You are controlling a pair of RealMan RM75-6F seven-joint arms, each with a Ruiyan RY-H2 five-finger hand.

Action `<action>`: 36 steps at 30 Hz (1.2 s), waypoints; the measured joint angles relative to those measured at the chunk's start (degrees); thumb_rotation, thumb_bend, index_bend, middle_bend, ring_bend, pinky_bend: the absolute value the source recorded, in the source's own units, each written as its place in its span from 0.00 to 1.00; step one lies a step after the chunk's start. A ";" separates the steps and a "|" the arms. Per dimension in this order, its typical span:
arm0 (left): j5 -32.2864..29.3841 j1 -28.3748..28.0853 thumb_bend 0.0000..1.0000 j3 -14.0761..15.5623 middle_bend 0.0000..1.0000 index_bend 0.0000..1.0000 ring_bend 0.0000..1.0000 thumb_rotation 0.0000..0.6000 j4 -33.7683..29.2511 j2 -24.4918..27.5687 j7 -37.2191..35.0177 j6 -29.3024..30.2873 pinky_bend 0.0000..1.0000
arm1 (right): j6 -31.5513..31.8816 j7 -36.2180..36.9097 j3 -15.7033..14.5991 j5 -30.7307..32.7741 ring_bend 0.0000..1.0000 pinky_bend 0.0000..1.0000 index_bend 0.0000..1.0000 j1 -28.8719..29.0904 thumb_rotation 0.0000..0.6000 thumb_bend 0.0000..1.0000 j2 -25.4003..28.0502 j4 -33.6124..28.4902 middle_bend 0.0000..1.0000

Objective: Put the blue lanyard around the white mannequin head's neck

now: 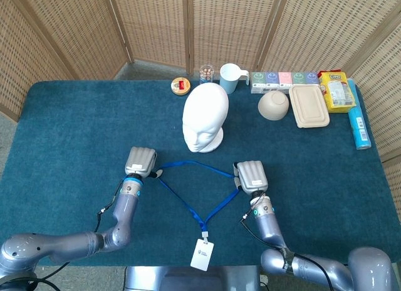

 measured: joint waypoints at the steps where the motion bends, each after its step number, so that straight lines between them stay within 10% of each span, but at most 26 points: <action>1: -0.06 0.02 0.17 0.04 1.00 0.72 1.00 0.71 0.02 0.10 0.09 -0.03 1.00 | 0.00 -0.07 0.00 0.03 1.00 1.00 0.60 0.01 0.97 0.47 0.00 0.01 0.94; 16: 1.73 -0.53 0.06 -0.27 1.00 0.72 1.00 0.71 1.14 -1.01 0.69 2.19 1.00 | 0.19 -0.09 -0.03 0.28 1.00 1.00 0.60 -0.18 0.97 0.48 0.26 -0.59 0.94; 36: 2.57 0.13 0.32 -1.37 1.00 0.70 1.00 0.72 -0.77 -0.26 -1.77 1.75 1.00 | 0.23 0.50 0.07 0.58 1.00 1.00 0.61 -0.45 0.97 0.49 0.75 -1.19 0.94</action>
